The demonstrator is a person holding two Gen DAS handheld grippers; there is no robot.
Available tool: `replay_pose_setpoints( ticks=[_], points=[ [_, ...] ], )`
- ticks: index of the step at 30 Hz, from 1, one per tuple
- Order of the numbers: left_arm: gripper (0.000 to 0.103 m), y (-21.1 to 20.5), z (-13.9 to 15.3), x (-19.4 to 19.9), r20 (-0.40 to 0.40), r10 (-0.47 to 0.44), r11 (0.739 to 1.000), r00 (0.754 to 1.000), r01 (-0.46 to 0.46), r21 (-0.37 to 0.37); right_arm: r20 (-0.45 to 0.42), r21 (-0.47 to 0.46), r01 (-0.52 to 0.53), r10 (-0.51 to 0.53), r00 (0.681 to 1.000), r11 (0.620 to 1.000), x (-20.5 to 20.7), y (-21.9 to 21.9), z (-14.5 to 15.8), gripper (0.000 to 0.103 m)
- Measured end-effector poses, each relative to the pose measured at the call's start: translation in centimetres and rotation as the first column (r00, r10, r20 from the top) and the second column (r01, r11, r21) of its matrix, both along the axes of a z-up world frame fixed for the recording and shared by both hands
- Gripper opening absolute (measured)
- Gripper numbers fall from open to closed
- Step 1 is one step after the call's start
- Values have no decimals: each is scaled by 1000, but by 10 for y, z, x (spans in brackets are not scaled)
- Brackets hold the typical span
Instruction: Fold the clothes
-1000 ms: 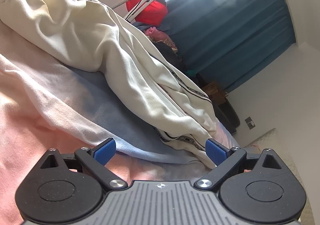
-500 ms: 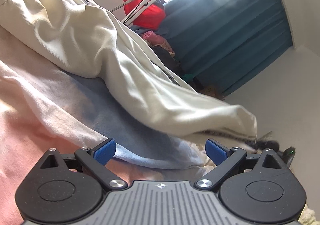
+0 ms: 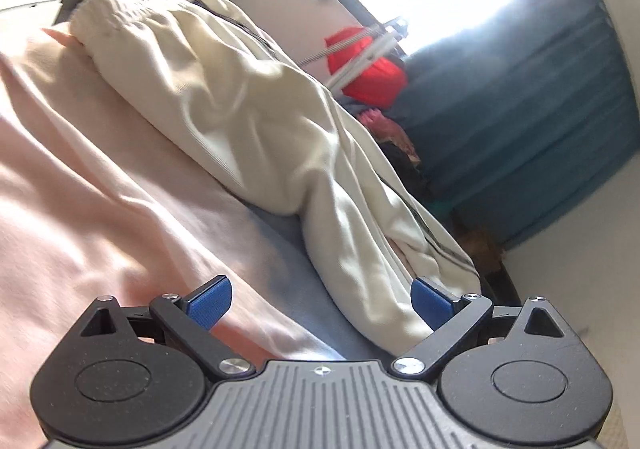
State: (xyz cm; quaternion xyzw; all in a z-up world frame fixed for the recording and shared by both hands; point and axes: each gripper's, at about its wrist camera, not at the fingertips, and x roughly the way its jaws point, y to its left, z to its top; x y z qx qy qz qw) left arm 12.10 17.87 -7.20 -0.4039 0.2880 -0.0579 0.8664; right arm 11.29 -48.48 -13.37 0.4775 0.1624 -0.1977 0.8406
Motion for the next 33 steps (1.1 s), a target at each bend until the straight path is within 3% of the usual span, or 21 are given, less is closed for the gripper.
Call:
replay_pose_setpoints(
  ticks=[5, 9, 11, 12, 15, 17, 18, 21, 24, 27, 30, 33],
  points=[
    [97, 62, -4, 31, -75, 203, 972, 976, -210, -101, 13, 147, 42, -44, 999, 988, -1, -14, -13, 11],
    [95, 104, -10, 57, -139, 317, 927, 938, -337, -165, -3, 158, 71, -71, 997, 985, 0, -16, -18, 39],
    [88, 110, -7, 70, -136, 336, 927, 932, -353, -129, 11, 147, 84, -86, 996, 986, 1, -16, -20, 39],
    [82, 112, -6, 76, -132, 344, 927, 929, -359, -109, 20, 135, 93, -96, 995, 987, 2, -15, -21, 39],
    [41, 117, 7, 90, -146, 335, 937, 931, -345, -52, 34, 81, 105, -108, 994, 991, 7, -15, -20, 36],
    [15, 120, 18, 96, -145, 328, 942, 934, -334, -23, 25, 43, 117, -118, 993, 992, 10, -16, -17, 12],
    [13, 122, 27, 95, -127, 324, 945, 938, -327, -6, 18, 23, 124, -125, 992, 992, 10, -16, -15, 7],
    [10, 129, 64, 85, -51, 321, 947, 946, -318, 49, 25, -38, 153, -152, 988, 987, 6, -14, -5, 6],
    [9, 155, 101, 60, -12, 289, 957, 957, -289, 14, 27, -163, 150, -148, 989, 975, 3, -12, 12, 6],
    [9, 175, 123, 28, -23, 258, 966, 966, -258, 8, 30, -225, 166, -163, 986, 960, -3, -18, 23, 6],
    [9, 188, 119, -4, -82, 219, 976, 972, -220, 3, -13, -227, 220, -229, 973, 949, -13, -33, 17, 6],
    [10, 184, 89, -22, -154, 194, 979, 969, -181, 93, -105, -206, 192, -217, 971, 960, -15, -41, 0, 6]
  ],
)
